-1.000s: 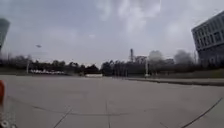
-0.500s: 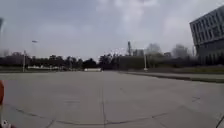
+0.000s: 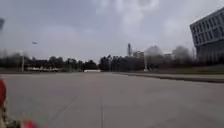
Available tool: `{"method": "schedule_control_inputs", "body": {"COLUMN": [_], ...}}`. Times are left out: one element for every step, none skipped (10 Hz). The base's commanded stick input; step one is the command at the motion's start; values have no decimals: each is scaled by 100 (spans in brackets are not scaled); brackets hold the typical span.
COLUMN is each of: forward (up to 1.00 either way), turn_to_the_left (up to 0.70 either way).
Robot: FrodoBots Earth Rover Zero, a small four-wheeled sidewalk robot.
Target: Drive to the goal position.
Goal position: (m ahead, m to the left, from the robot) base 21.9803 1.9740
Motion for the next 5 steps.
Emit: {"method": "schedule_control_inputs", "body": {"forward": [85,85,85,85,85], "turn_to_the_left": [0,0,0,0,0]}}
